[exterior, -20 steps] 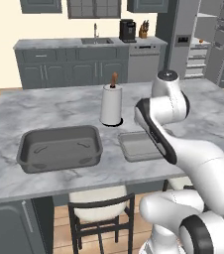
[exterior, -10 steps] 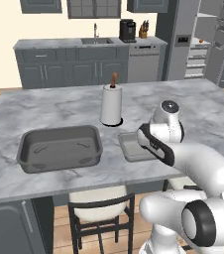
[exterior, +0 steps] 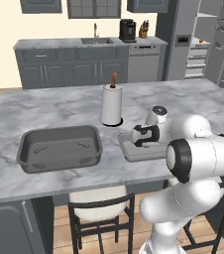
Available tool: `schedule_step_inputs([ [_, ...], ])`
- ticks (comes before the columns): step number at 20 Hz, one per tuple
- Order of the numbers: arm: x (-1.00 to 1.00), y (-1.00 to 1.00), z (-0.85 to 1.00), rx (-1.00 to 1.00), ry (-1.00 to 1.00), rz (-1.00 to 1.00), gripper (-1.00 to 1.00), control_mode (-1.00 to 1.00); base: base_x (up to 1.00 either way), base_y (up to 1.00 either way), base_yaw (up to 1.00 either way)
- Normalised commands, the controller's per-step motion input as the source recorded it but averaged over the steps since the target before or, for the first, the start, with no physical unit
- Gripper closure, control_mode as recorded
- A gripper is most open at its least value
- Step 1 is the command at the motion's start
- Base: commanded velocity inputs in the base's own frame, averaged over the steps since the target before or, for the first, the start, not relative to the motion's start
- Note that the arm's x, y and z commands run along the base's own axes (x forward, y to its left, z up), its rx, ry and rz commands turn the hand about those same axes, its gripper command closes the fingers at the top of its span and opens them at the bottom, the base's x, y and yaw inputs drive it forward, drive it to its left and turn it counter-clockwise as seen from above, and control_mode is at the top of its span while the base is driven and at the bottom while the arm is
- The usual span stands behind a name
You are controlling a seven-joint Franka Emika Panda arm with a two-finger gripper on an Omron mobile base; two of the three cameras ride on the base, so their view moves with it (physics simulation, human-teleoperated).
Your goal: Place the cold items (onion and tangerine) from the fridge in one tupperware on the dining counter. Place the warm items (hot dog and kebab skewer) in the stove area in another tupperware.
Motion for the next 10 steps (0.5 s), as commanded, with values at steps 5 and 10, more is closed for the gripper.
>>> schedule_step_inputs([
  [5, 0.47, -0.31, -0.70, 0.00, 0.12, 0.03, 1.00, -1.00, 0.00, 0.00, 0.00],
  [10, 0.40, -0.06, -0.53, 0.00, 0.07, 0.01, -1.00, -1.00, 0.00, 0.00, 0.00],
])
